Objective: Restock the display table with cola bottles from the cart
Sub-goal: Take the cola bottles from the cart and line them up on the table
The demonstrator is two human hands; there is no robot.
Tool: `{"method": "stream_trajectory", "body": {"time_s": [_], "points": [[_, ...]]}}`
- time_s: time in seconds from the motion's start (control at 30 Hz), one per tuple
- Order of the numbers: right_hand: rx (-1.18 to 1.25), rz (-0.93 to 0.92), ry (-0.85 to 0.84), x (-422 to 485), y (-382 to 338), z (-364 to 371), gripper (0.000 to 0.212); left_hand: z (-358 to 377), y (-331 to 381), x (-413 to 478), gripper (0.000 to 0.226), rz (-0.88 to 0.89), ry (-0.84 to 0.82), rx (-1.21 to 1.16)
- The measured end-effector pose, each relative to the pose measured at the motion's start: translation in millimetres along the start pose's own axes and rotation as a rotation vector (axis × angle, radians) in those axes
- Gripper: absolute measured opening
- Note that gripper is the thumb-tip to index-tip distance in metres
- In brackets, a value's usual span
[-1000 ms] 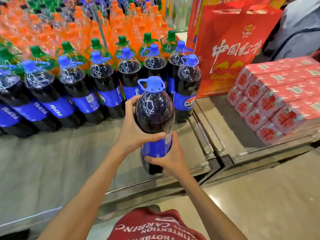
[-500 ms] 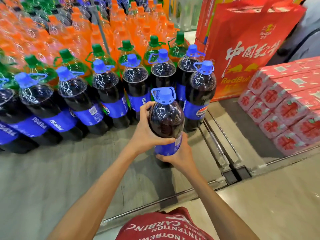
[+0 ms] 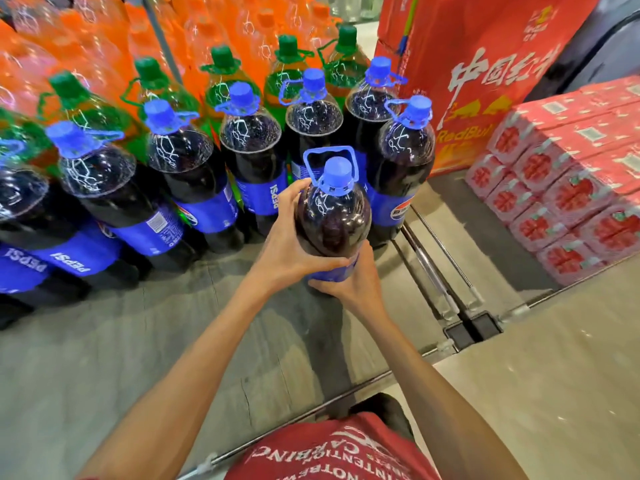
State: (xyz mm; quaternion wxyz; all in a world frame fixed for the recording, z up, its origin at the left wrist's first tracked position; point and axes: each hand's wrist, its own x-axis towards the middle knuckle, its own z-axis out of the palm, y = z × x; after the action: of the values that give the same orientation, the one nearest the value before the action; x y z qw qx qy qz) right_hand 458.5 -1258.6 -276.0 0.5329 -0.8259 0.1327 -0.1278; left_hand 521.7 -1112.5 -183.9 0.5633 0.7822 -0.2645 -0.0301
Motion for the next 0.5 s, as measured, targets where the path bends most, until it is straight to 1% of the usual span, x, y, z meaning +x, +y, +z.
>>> {"method": "stream_trajectory", "body": {"time_s": [0.17, 0.27, 0.33, 0.5], "points": [[-0.08, 0.001, 0.009, 7.4, 2.8, 0.5, 0.094, -2.6, -8.0, 6.3, 0.121, -0.001, -0.044, 0.027], [-0.153, 0.022, 0.014, 18.0, 2.8, 0.1, 0.105, -8.9, -10.6, 15.0, 0.121, 0.021, -0.091, 0.058], [-0.188, 0.029, 0.018, 25.2, 3.3, -1.3, 0.111, -10.2, -12.0, 22.8, 0.12, 0.019, -0.088, 0.071], [-0.216, 0.05, 0.079, 37.2, 0.3, -0.3, 0.112, -4.7, -12.9, 38.4, 0.12, 0.0, -0.065, 0.098]]}}
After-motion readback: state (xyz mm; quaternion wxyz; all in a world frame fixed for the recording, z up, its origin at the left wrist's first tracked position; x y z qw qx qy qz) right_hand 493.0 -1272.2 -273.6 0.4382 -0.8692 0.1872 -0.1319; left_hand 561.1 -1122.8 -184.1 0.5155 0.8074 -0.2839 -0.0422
